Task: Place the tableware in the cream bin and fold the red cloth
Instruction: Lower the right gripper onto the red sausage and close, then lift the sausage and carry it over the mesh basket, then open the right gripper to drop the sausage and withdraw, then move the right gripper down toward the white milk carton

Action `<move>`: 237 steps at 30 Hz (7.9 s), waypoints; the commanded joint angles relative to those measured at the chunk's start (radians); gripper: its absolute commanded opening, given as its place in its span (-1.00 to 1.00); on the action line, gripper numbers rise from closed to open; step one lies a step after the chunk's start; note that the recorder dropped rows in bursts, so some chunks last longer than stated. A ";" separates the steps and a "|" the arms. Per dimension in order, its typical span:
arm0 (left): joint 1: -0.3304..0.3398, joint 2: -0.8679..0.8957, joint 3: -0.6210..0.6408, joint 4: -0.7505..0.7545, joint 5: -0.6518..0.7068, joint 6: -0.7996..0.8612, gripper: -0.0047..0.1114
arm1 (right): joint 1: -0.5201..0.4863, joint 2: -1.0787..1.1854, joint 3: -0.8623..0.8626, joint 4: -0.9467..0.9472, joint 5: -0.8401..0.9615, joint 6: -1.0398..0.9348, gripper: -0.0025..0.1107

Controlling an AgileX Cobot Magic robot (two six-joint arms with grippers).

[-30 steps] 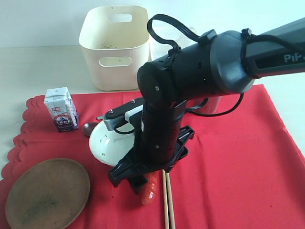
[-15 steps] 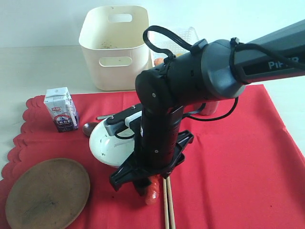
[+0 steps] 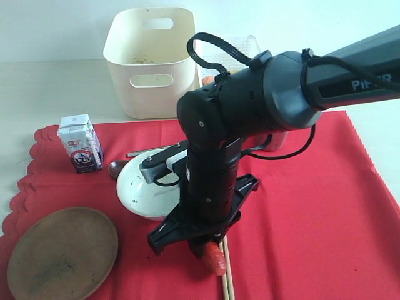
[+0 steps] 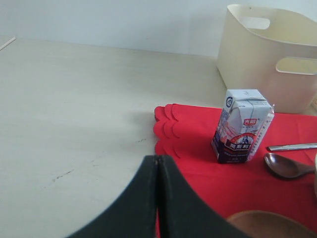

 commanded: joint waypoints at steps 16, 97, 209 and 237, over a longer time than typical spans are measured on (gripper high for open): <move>0.002 -0.006 0.002 0.000 -0.011 -0.003 -0.92 | 0.002 -0.120 -0.004 0.017 0.113 0.001 -0.85; 0.002 -0.006 0.002 0.000 -0.011 -0.002 -0.92 | -0.522 0.266 -0.797 -0.162 -0.181 -0.178 -0.85; 0.002 -0.006 0.002 0.000 -0.011 -0.002 -0.92 | 0.014 0.145 -0.863 0.069 0.219 -0.089 0.28; 0.002 -0.006 0.002 0.000 -0.011 -0.002 -0.92 | 0.014 0.340 -0.863 -0.020 -0.138 -0.001 0.66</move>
